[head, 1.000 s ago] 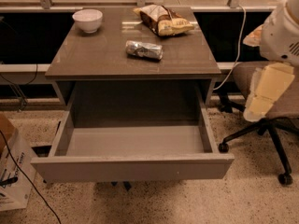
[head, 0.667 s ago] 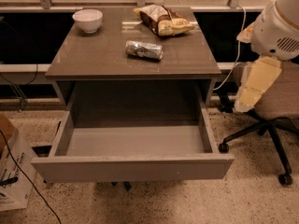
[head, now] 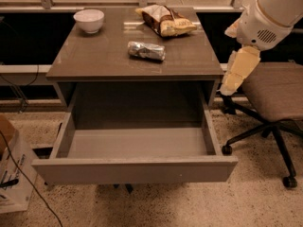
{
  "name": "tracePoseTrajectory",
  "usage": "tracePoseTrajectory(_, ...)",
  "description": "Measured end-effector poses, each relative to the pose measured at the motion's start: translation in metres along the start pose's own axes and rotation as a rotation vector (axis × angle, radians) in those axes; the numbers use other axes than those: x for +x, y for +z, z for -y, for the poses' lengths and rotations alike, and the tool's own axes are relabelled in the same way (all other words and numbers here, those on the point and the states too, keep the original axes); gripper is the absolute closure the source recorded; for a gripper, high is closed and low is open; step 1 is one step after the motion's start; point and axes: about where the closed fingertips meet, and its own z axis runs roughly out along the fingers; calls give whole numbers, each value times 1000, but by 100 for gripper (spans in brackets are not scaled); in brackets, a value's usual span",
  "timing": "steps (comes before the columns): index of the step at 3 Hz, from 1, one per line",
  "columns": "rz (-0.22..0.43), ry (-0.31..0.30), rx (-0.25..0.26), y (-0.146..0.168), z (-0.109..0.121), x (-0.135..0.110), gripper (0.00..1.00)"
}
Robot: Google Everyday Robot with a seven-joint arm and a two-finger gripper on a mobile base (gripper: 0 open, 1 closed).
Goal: Place redbull can into top drawer
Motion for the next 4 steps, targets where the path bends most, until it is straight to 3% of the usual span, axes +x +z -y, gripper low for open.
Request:
tracePoseTrajectory(1,24,-14,-21,23,33,-11,0)
tracePoseTrajectory(2,65,-44,-30,54,81,-31,0)
tracePoseTrajectory(3,71,-32,-35,72,85,-39,0)
tracePoseTrajectory(4,104,-40,-33,94,96,-63,0)
